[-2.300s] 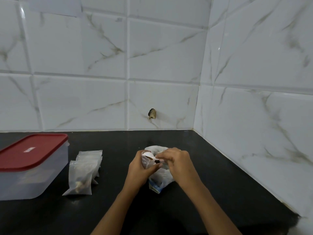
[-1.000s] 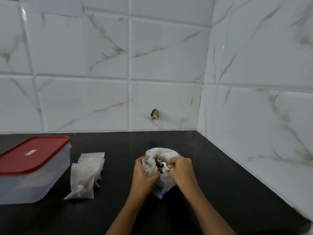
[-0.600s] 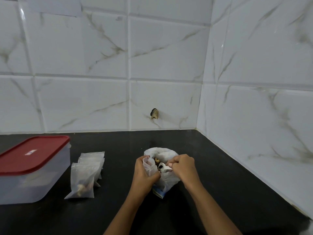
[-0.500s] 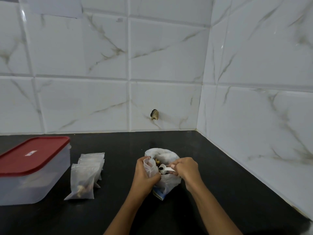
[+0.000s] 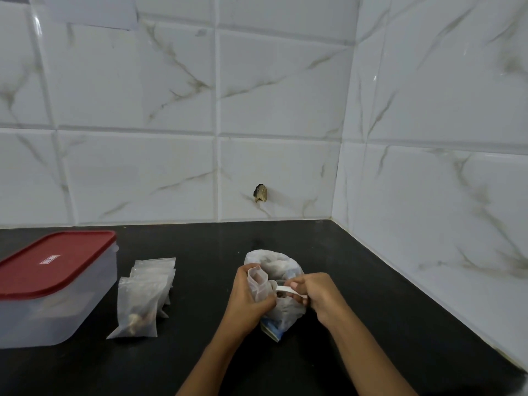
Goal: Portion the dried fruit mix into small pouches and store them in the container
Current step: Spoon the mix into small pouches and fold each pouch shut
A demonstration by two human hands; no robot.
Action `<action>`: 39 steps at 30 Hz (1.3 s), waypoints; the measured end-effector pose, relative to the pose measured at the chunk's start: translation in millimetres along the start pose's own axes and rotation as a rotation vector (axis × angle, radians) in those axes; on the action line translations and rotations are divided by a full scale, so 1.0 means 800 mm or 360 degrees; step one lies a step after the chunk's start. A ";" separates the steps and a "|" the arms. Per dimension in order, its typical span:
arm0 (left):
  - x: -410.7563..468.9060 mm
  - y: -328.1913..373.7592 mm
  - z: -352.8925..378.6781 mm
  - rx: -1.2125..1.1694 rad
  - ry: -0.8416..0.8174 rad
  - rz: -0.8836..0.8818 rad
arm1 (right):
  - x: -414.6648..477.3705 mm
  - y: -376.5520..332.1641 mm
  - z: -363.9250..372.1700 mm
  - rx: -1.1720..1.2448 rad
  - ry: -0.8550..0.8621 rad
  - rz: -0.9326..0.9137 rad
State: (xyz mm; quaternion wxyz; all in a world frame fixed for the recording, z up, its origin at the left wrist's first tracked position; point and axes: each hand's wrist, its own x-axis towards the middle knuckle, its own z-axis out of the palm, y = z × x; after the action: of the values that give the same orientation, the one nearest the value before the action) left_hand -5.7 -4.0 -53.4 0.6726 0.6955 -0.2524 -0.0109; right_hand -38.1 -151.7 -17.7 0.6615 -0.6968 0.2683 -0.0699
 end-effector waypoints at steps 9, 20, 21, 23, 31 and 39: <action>-0.001 0.005 -0.001 0.0003 0.0111 0.0019 | -0.004 -0.006 -0.012 0.0390 -0.0096 0.0102; 0.023 0.035 -0.007 0.0687 0.0031 -0.0060 | -0.029 -0.033 -0.034 0.0271 0.0002 -0.0316; 0.024 0.038 -0.006 0.0708 0.0050 -0.0053 | -0.034 -0.037 -0.034 0.0234 0.0005 -0.0409; 0.026 0.041 -0.006 0.0693 0.0063 -0.0064 | -0.047 -0.044 -0.032 0.0107 0.0029 -0.0570; 0.021 0.038 -0.005 0.0336 0.0097 -0.0067 | -0.068 -0.041 -0.005 -0.0729 0.0176 -0.1344; 0.016 0.031 -0.010 0.0189 0.0153 -0.0075 | -0.065 -0.032 -0.002 -0.1317 0.0291 -0.2049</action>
State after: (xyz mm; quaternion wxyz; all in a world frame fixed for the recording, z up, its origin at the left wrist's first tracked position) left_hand 0.1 -0.5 -25.0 0.6412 0.7396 -0.2037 0.0216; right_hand -75.3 -129.3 20.3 0.1512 -0.8976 -0.1322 -0.3923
